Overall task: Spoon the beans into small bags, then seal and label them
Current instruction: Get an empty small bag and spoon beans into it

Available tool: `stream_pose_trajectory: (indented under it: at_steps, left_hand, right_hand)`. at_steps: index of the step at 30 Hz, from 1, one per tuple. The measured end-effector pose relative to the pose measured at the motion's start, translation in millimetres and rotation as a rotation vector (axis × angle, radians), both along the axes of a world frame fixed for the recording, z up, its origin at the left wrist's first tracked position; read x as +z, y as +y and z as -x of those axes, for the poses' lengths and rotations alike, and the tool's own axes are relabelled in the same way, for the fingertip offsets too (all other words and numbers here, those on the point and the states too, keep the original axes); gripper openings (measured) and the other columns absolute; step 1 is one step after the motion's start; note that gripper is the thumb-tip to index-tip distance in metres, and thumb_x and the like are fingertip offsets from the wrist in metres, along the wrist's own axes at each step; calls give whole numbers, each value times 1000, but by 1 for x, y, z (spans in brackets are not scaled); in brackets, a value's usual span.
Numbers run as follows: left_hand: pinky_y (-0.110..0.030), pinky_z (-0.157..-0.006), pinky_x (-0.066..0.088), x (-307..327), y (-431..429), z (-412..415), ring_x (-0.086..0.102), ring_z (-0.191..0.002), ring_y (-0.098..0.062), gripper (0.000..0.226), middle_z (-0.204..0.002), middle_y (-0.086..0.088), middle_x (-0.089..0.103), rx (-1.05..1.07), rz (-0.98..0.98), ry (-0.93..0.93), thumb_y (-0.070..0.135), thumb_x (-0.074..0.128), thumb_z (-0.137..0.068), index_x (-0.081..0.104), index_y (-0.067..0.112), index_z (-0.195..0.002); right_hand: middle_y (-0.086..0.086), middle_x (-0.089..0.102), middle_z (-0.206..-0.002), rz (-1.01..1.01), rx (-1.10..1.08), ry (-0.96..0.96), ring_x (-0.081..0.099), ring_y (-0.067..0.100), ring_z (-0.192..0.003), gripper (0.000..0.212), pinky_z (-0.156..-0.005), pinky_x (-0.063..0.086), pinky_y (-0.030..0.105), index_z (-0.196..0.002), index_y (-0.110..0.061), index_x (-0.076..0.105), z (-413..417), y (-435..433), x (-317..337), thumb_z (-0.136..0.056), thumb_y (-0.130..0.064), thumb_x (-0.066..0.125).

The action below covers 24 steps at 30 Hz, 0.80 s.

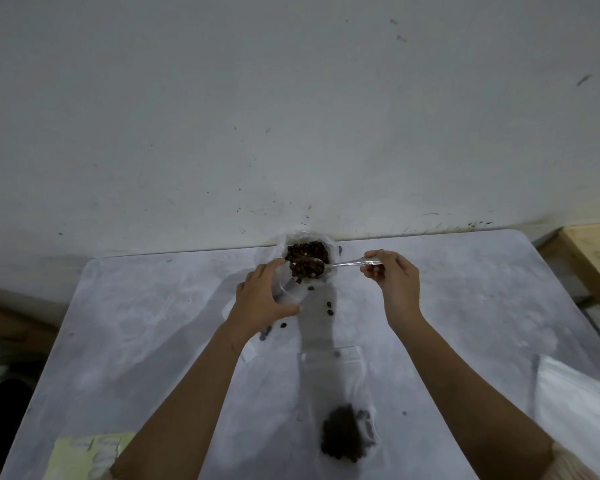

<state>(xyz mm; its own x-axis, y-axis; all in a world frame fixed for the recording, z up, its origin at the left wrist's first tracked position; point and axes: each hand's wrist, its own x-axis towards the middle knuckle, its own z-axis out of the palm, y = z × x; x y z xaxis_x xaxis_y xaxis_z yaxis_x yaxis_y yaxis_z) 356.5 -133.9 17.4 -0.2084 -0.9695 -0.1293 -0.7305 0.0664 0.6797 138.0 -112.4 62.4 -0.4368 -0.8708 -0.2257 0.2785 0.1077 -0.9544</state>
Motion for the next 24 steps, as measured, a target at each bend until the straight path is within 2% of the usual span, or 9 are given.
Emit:
stream_pose_trajectory:
  at_steps: [5,8,13,14,17,24]
  left_hand:
    - [-37,-101,27,5,4,-2,40,-123,-17,90,-131,6,40,-28,22,44,42,81,-65,32,32,-140]
    - [-35,-102,32,7,5,-6,40,-122,-16,90,-128,9,35,-29,18,93,40,82,-64,33,33,-139]
    - [-40,-103,40,4,6,-15,36,-123,-19,96,-122,14,25,-9,-31,125,43,81,-64,27,34,-143]
    - [-37,-103,40,3,6,-17,36,-123,-18,97,-122,14,24,-8,-33,131,43,81,-65,26,33,-144]
    - [-14,-90,38,4,8,-21,35,-118,-8,100,-124,14,24,10,-47,168,38,81,-69,20,30,-148]
    - [-15,-93,30,9,12,-27,28,-119,4,97,-127,16,24,24,-50,246,35,79,-72,19,30,-148]
  right_hand:
    - [13,64,-74,52,98,56,63,17,-60,23,-61,53,21,-81,-1,68,-4,7,5,-92,-1,47]
    - [12,64,-74,70,65,44,62,20,-62,24,-62,52,21,-80,-2,68,-3,8,6,-92,-1,47]
    - [11,65,-77,50,-30,11,64,21,-66,24,-67,55,22,-82,-3,68,-5,5,-4,-93,-3,47]
    - [12,65,-78,43,-37,-2,64,22,-68,23,-68,55,21,-83,-2,68,-6,5,-7,-93,-3,47]
    - [12,66,-83,11,-37,-30,67,26,-75,19,-71,56,20,-88,0,67,-11,3,-19,-93,-2,48]
    - [15,67,-91,-143,191,86,66,26,-88,17,-85,55,29,-90,-5,66,-31,-5,-44,-93,-2,49]
